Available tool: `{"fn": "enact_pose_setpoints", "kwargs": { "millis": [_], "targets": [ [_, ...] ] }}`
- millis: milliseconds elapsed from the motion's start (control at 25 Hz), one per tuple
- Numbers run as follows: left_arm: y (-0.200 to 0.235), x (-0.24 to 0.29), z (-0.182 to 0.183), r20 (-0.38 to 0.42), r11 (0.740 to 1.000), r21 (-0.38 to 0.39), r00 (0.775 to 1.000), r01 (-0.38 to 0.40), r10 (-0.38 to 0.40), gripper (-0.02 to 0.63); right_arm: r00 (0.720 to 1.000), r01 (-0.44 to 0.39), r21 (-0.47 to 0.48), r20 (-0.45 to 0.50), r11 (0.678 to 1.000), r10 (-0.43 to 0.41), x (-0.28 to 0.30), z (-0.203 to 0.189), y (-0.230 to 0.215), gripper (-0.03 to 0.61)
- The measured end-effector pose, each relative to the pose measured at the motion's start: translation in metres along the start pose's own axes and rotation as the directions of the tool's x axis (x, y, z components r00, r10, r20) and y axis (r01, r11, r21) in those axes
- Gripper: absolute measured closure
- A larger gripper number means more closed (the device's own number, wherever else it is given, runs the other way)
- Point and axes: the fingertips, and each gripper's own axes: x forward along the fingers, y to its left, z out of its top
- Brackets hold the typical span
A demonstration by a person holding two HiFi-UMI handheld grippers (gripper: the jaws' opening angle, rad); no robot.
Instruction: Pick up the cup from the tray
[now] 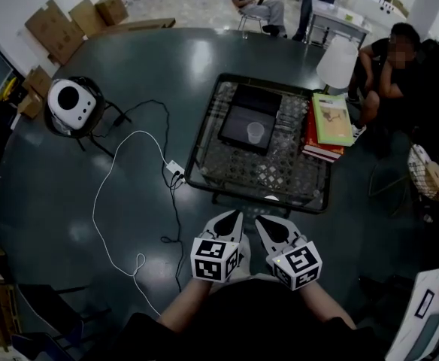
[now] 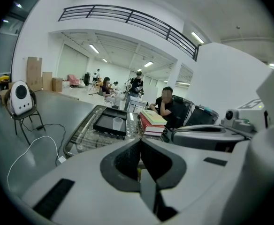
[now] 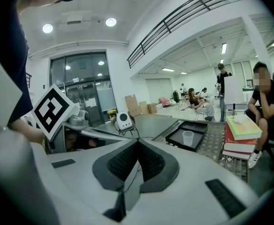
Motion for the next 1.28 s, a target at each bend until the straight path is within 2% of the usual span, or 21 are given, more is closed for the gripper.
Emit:
{"fn": "enact_pose_setpoints", "kwargs": {
  "millis": [320, 640, 1040, 1280],
  "targets": [
    [0.032, 0.036, 0.034, -0.004, 1.0, 0.009, 1.0, 0.012, -0.012, 0.601, 1.0, 0.017, -0.011, 0.011, 1.0, -0.017, 0.041, 0.026, -0.029, 0.566],
    [0.059, 0.074, 0.054, -0.033, 0.999, 0.016, 0.999, 0.038, -0.038, 0.601, 0.996, 0.088, 0.021, -0.006, 0.996, -0.088, 0.07, 0.035, -0.068, 0.566],
    [0.082, 0.119, 0.065, -0.104, 0.996, 0.038, 0.991, 0.084, -0.08, 0.601, 0.991, 0.131, 0.08, -0.024, 0.988, -0.13, 0.109, 0.04, -0.102, 0.566],
    [0.097, 0.146, 0.066, -0.135, 0.995, 0.024, 0.986, 0.098, -0.094, 0.601, 0.987, 0.156, 0.117, -0.051, 0.981, -0.151, 0.129, 0.035, -0.122, 0.566]
  ]
}}
